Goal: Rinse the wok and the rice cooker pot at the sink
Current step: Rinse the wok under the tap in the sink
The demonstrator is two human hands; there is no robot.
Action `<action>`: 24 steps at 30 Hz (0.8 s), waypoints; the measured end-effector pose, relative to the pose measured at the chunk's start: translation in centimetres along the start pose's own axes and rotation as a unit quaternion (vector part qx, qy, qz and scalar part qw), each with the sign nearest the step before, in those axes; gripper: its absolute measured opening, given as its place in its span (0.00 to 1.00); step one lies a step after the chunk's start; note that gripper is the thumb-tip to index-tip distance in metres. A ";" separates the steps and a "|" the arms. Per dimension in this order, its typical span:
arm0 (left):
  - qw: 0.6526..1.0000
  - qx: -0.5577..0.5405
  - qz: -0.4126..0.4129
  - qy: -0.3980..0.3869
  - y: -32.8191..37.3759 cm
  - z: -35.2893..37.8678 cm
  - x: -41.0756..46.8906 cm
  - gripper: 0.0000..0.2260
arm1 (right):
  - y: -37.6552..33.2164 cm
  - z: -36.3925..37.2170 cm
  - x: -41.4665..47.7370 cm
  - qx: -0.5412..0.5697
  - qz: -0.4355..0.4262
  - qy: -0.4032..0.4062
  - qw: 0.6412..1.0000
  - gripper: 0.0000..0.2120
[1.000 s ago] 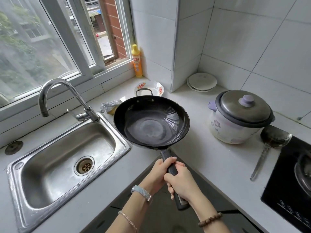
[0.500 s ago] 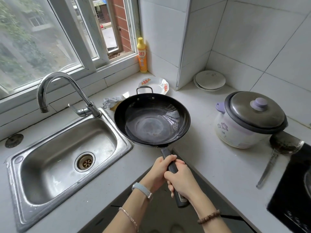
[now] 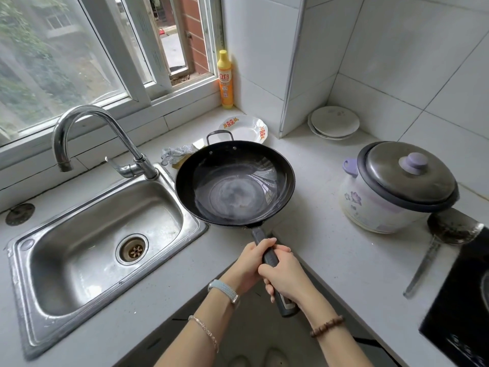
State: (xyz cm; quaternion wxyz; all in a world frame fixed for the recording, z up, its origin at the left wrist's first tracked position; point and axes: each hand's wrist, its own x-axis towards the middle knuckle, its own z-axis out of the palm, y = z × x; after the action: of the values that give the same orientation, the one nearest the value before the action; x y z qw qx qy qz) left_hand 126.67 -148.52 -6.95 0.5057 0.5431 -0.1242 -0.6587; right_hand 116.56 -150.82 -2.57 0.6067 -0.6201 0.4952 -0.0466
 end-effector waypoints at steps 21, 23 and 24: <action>0.998 -0.055 -0.028 -0.001 -2.4 3.1 3.6 0.09 | 6.0 -4.8 2.1 -0.022 -0.002 0.057 0.998 0.13; 0.998 -0.064 -0.024 -0.001 -2.9 2.9 3.9 0.09 | 6.7 -4.6 2.3 -0.025 -0.003 0.062 0.998 0.12; 0.997 -0.070 -0.024 0.000 -3.2 2.8 4.0 0.09 | 7.0 -4.5 2.5 -0.028 -0.006 0.066 0.997 0.12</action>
State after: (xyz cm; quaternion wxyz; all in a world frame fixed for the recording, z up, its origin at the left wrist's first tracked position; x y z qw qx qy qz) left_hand 123.01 -151.36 -10.56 0.5266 0.5091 -0.0655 -0.6777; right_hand 110.95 -154.07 -8.29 0.5553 -0.6352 0.5314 -0.0768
